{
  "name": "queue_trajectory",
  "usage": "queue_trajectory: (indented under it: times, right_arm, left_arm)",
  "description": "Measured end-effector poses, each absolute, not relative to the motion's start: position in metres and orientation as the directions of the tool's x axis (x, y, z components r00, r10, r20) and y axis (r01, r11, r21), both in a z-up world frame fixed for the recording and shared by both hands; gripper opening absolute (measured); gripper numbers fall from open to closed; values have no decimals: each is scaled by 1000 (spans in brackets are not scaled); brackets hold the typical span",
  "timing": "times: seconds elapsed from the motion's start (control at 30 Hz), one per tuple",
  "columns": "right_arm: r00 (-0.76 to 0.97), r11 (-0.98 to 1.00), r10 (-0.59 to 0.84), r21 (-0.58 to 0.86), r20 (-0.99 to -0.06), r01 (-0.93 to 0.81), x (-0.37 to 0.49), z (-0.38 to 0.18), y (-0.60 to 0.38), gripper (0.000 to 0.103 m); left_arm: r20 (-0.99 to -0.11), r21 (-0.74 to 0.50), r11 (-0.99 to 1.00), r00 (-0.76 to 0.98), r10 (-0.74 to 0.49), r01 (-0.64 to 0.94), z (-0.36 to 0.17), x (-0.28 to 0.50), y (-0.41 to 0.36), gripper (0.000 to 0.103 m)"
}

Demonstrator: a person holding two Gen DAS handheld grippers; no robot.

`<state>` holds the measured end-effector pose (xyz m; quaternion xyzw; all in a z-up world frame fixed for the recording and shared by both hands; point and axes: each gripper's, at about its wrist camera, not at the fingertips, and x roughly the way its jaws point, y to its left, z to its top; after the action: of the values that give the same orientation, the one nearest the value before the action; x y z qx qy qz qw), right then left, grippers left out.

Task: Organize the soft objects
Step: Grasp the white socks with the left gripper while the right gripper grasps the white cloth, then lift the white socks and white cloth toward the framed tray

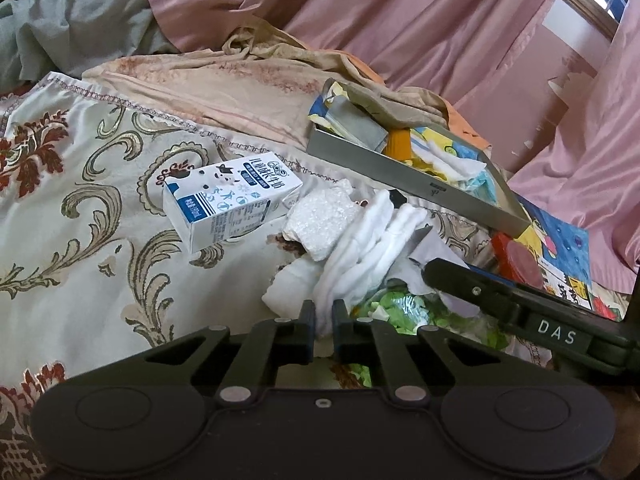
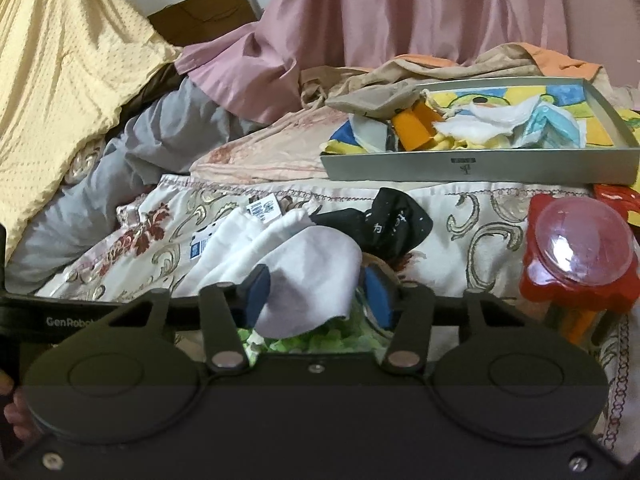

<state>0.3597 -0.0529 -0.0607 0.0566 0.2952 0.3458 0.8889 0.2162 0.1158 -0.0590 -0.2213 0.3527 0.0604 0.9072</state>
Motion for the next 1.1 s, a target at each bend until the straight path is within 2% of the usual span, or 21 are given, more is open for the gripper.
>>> queue_trajectory:
  times: [0.2,0.33,0.73,1.1]
  right_arm:
    - [611,771,632,302,-477,-561,357,-59,-54,27]
    - [633,782,620,295,-464,-549,356,-56,-58,3]
    - [716,817,567,166,-407,-552,332,-31,-70,0]
    - [771,826,550,70,-323,-559,299,6,-93,0]
  left_arm:
    - [-656,-360,896,754,-44,-261,-58,215,116,8]
    - [-638,-343,907,769,-33,-246,-55,214,113,7]
    - [-485,-195,955,868,106,-225,-27,191,95,6]
    - [-297,-100,981,946,130,-166,6,159,72,6]
